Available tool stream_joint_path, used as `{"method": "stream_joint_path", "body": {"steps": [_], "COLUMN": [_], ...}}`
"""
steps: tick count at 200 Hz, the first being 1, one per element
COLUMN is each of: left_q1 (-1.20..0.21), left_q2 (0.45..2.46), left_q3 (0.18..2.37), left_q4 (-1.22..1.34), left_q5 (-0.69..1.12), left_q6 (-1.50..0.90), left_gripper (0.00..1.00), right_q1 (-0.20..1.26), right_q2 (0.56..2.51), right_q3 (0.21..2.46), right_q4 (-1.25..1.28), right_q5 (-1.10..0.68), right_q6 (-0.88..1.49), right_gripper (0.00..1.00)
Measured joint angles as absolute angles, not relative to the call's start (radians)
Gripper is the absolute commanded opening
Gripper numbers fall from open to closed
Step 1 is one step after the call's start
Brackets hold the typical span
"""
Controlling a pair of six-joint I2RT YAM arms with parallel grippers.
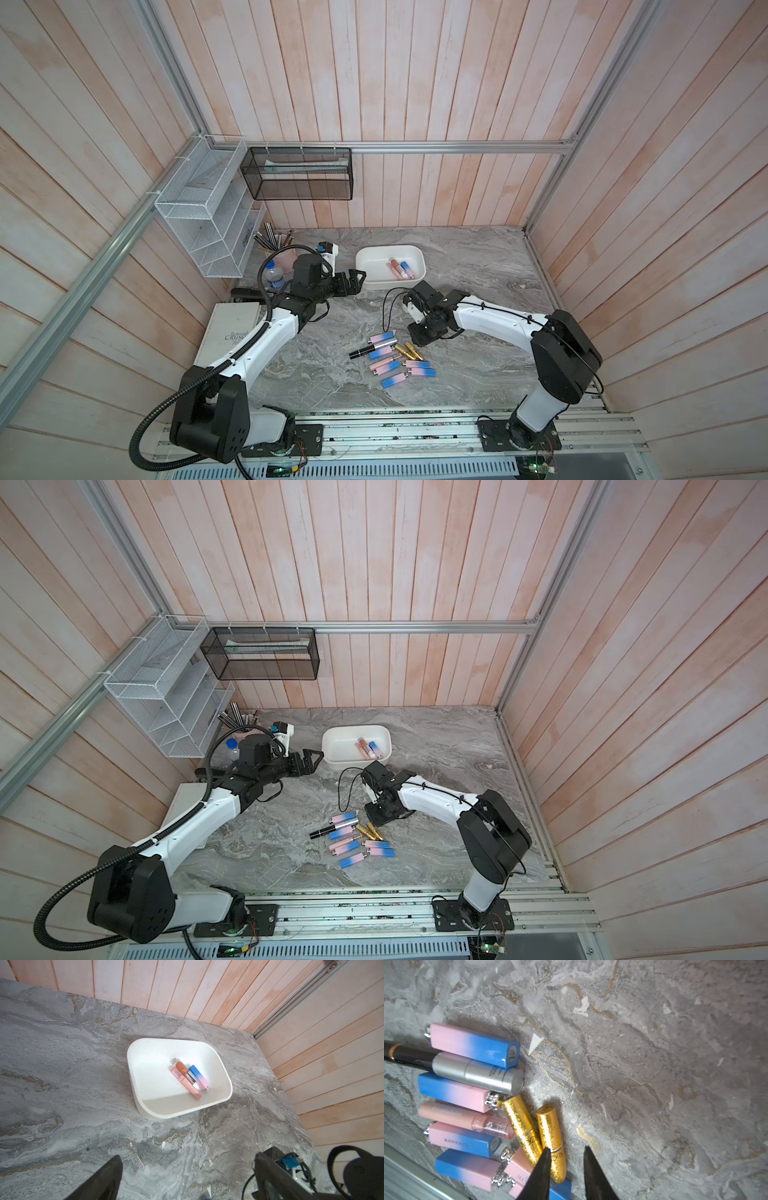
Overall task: Put the lipstick into the storage box
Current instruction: Pick up the lipstick at the center of the board.
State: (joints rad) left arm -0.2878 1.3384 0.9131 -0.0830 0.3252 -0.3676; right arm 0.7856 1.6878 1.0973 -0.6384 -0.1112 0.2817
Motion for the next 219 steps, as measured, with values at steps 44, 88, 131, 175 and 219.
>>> {"method": "stream_joint_path", "body": {"steps": [44, 88, 131, 175, 219], "left_q1": [-0.288, -0.288, -0.288, -0.289, -0.289], "left_q2": [1.326, 1.299, 1.274, 1.259, 1.246], "left_q3": [0.911, 0.884, 0.879, 0.878, 0.878], "left_q4": [-0.091, -0.104, -0.121, -0.121, -0.131], "left_q5": [0.325, 0.323, 0.314, 0.308, 0.299], "left_q6": [-0.382, -0.398, -0.405, -0.405, -0.404], "left_gripper": [1.0, 1.0, 1.0, 1.0, 1.0], "right_q1": [0.818, 0.825, 0.826, 0.826, 0.826], "right_q2": [1.687, 1.687, 1.703, 1.71, 1.738], "right_q3": [1.055, 1.02, 1.0, 1.001, 1.066], "right_q4": [-0.59, -0.545, -0.537, -0.529, -0.558], "right_q5": [-0.13, -0.134, -0.131, -0.127, -0.092], "right_q6": [0.313, 0.338, 0.345, 0.347, 0.338], "right_gripper": [0.29, 0.27, 0.25, 0.18, 0.16]}}
